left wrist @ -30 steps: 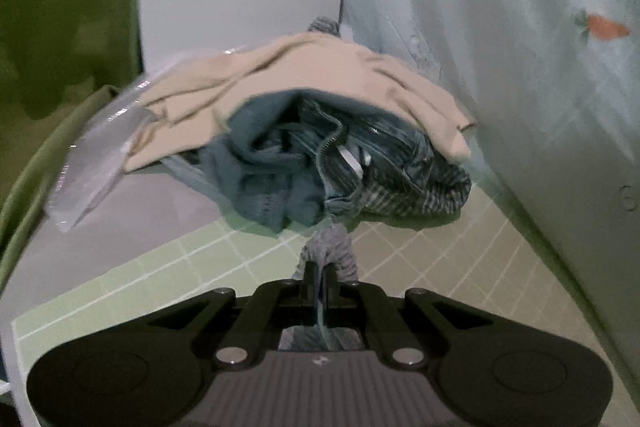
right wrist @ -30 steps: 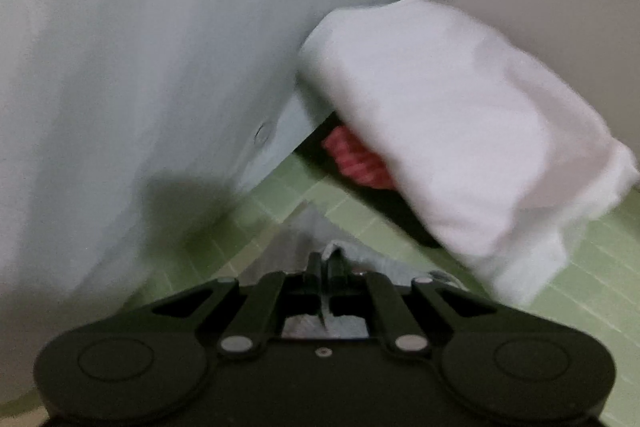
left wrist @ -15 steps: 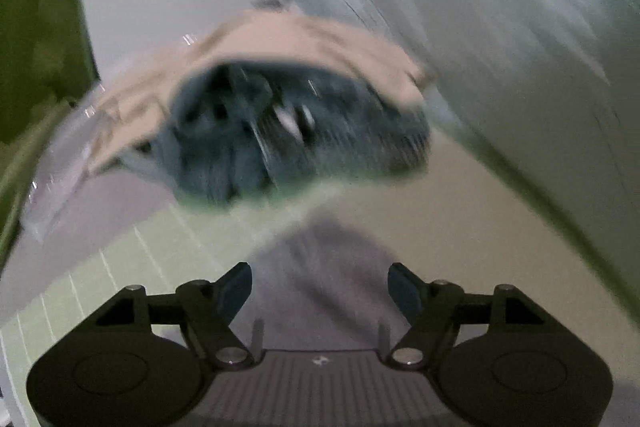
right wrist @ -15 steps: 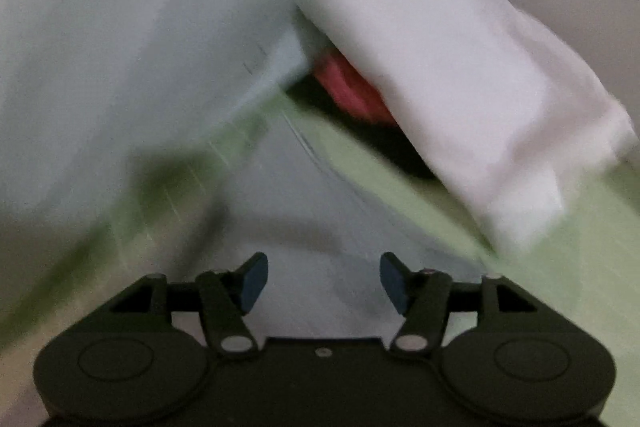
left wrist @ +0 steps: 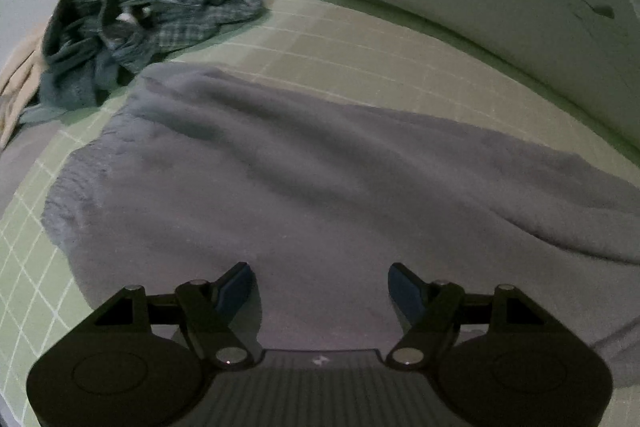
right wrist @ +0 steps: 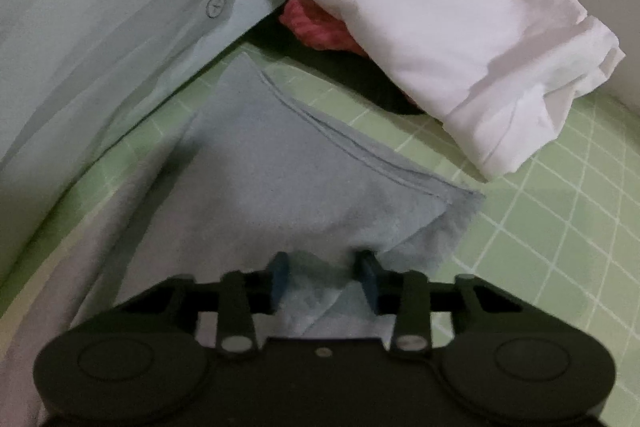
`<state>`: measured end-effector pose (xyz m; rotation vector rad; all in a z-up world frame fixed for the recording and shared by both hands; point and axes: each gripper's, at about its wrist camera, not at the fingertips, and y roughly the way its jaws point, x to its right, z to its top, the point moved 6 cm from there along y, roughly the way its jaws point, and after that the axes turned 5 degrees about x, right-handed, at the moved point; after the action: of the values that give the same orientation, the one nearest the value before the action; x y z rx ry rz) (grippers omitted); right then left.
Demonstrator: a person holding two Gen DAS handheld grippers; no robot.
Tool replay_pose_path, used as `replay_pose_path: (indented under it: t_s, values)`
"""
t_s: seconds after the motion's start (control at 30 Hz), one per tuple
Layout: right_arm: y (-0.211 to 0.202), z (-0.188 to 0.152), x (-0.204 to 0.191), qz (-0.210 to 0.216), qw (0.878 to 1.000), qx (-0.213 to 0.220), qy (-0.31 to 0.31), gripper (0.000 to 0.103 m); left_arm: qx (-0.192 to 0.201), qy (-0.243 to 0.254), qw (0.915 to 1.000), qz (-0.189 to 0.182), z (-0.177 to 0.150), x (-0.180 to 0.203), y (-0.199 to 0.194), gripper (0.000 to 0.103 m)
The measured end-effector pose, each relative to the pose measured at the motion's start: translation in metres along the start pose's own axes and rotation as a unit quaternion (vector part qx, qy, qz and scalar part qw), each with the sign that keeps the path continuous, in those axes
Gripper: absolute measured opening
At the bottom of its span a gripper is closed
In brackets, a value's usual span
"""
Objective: Fold clothes
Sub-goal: 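Smooth the folded sweatpants flat with both open grippers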
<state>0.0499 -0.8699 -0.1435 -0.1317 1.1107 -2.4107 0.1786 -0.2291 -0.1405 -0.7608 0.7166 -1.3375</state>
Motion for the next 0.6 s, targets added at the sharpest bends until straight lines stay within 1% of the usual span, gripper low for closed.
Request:
replay_pose_path:
  t_s: [0.07,0.1,0.17,0.27,0.33,0.37,0.43,0.5,0.57,0.6]
  values:
    - [0.001,0.003,0.001,-0.003,1.0,-0.003,-0.017,0.014,-0.002,0.003,1.0,-0.003,-0.002,0.004,0.0,0.077]
    - [-0.002,0.006,0.003,0.0,1.0,0.001,-0.021,0.002,-0.004,0.003,1.0,-0.003,-0.003,0.006,0.0,0.077]
    - [-0.007,0.011,0.006,0.005,1.0,0.008,-0.027,0.001,-0.009,0.004,1.0,-0.001,-0.006,0.006,0.002,0.077]
    - [-0.034,0.027,0.02,0.002,0.998,0.049,-0.029,0.0,-0.017,0.002,0.9998,0.007,-0.012,0.003,0.004,0.077]
    - [-0.05,0.035,0.031,-0.01,0.997,0.071,-0.036,0.0,-0.021,0.004,0.9997,0.011,-0.017,0.002,0.004,0.077]
    - [-0.054,0.036,0.037,-0.024,0.996,0.078,-0.046,0.0,-0.022,0.004,0.9997,0.012,-0.019,0.0,0.004,0.078]
    - [-0.048,0.031,0.048,-0.045,0.995,0.068,-0.064,0.0,-0.023,-0.001,0.9997,0.007,-0.022,-0.002,0.003,0.082]
    - [-0.029,0.019,0.057,-0.061,0.995,0.032,-0.074,0.001,-0.024,-0.001,0.9997,0.005,-0.023,-0.003,0.004,0.083]
    - [-0.015,0.008,0.057,-0.082,0.992,-0.001,-0.091,0.002,-0.026,0.003,0.9996,0.005,-0.021,-0.003,0.004,0.083]
    - [-0.018,0.007,0.054,-0.088,0.991,0.004,-0.097,0.006,-0.028,0.006,0.9996,0.005,-0.019,-0.002,0.004,0.083]
